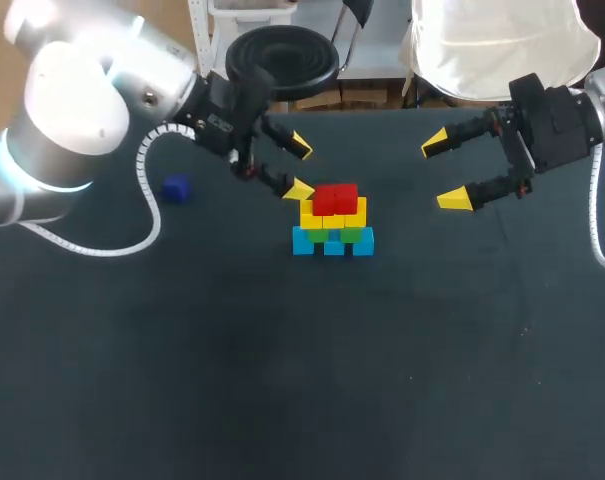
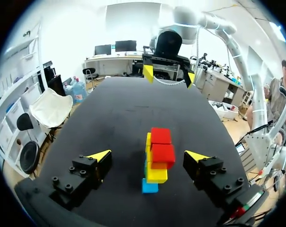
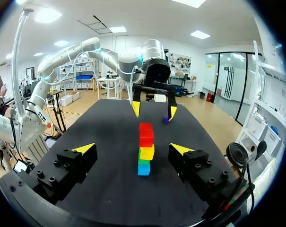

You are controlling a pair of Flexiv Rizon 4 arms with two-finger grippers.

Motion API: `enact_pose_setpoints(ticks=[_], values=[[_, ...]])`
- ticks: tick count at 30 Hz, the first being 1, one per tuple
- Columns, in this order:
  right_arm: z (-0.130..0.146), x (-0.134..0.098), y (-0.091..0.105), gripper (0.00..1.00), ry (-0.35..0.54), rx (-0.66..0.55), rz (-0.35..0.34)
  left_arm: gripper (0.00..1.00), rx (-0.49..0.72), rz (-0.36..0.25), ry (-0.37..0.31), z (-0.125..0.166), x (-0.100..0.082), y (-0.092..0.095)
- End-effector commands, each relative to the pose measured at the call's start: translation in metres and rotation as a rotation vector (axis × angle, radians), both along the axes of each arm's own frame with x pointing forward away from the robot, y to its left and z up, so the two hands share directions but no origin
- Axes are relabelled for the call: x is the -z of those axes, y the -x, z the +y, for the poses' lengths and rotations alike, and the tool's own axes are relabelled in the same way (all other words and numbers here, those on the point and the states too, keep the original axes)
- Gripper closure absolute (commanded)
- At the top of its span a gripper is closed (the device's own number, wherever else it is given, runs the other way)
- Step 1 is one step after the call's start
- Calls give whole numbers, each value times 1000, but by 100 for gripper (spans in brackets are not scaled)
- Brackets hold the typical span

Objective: Place the blue cubes, place green cubes on the blue cubes, place the yellow cubes on the green cubes, then place the red cubes on the yellow cubes, and place purple cube on the red cubes.

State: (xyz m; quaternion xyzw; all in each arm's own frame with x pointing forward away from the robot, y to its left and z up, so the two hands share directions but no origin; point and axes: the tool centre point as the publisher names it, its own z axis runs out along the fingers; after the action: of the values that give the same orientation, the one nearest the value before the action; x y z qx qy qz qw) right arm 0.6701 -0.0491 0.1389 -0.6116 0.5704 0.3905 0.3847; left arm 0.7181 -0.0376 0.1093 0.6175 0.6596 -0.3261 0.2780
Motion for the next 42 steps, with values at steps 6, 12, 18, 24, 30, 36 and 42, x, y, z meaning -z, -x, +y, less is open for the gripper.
enact_pose_setpoints(ticks=[6, 12, 18, 24, 30, 36, 42], values=[[0, 0, 1, 0, -1, 1, -2, 0, -95, -49, -48, 37, -9, -11], [0, 0, 1, 0, -1, 1, -2, 0, -82, -65, -131, 54, -10, -20], [0, 0, 1, 0, -1, 1, -2, 0, -42, 25, -141, 63, -1, -22], [0, 0, 1, 0, -1, 1, -2, 0, -42, 25, -141, 63, -1, -22], [0, 0, 1, 0, -1, 1, -2, 0, -42, 25, -141, 63, -1, -22], [0, 0, 1, 0, -1, 1, -2, 0, -44, -30, -97, 68, -16, -41], [0, 0, 1, 0, -1, 1, -2, 0, -26, -157, -140, 89, -35, -83]])
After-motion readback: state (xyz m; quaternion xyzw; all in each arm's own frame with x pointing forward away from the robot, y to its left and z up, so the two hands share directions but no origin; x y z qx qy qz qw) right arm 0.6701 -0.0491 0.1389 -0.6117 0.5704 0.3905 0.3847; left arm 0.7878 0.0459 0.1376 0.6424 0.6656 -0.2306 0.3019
